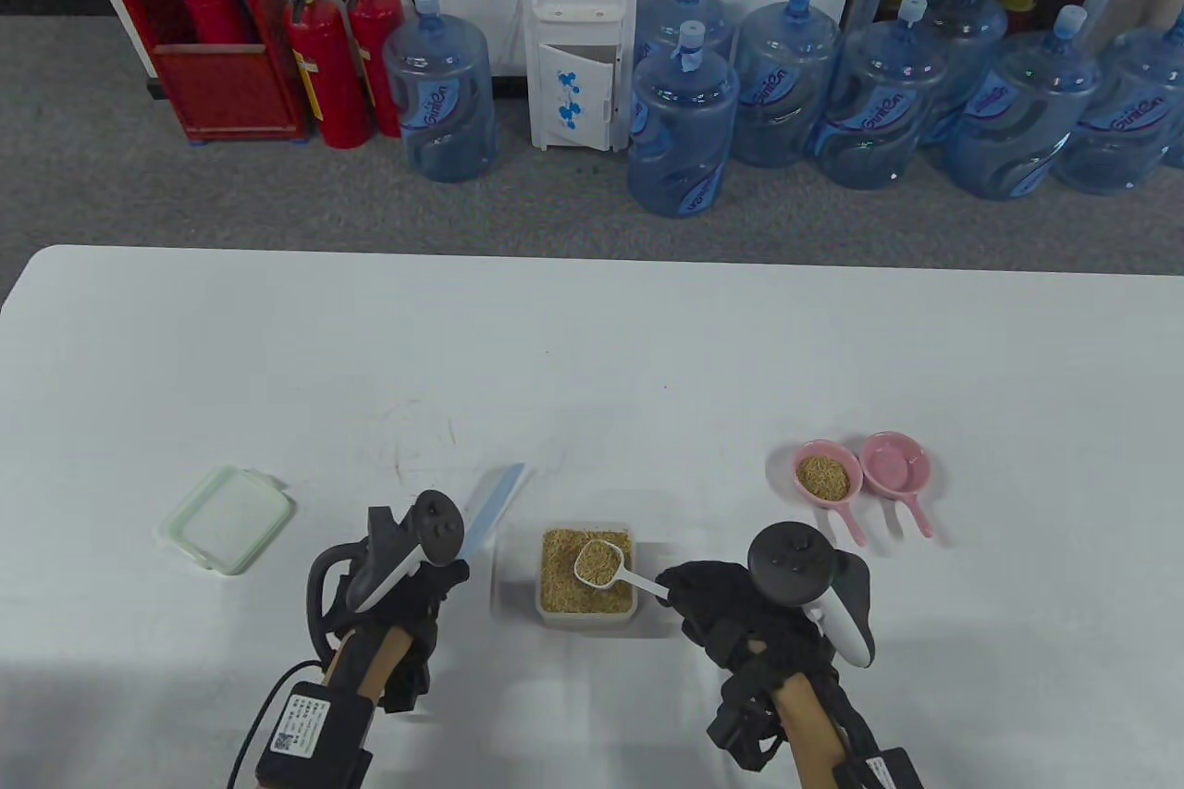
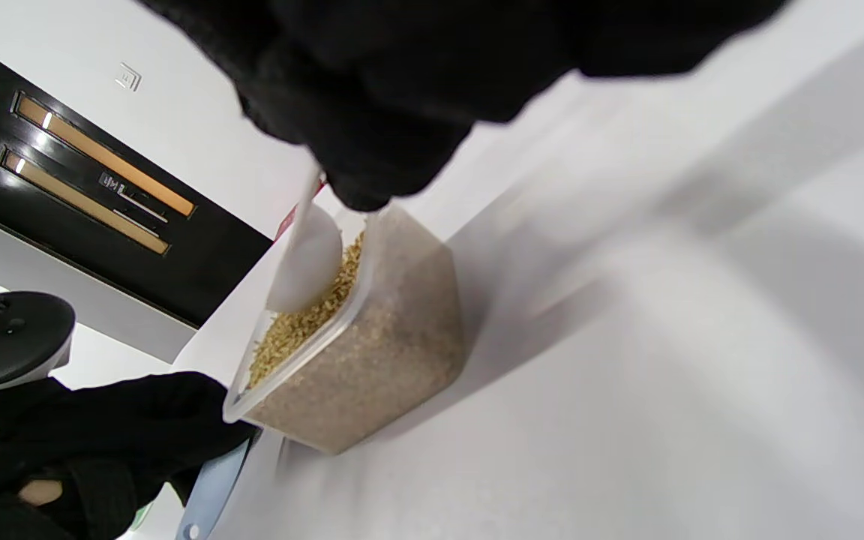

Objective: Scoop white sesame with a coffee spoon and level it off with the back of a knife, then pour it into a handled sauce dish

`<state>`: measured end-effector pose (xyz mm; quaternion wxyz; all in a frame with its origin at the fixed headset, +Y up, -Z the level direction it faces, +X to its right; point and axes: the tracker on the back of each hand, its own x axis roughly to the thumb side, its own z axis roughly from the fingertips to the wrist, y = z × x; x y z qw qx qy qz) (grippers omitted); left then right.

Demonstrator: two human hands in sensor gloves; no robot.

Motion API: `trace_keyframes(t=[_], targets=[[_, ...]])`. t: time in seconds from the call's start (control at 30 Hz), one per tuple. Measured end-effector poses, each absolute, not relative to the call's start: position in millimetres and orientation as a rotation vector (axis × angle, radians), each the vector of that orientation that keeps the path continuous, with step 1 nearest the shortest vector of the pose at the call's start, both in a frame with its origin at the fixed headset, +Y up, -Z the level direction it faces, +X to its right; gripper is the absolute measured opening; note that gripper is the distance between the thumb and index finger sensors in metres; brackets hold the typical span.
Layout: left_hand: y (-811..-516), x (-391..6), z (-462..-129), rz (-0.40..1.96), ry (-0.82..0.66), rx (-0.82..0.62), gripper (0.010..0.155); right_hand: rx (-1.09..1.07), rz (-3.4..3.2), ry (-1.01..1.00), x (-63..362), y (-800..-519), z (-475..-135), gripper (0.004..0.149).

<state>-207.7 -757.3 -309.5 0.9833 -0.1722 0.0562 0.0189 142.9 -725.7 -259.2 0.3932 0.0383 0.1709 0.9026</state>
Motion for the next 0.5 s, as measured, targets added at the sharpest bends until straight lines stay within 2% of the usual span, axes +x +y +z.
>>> trace_keyframes(t=[0.5], targets=[[-761.8, -199.8, -310.0, -0.108, 0.133, -0.248, 0.043, 0.09, 2.292, 0.439, 142.0, -726.2, -258.7, 0.043]])
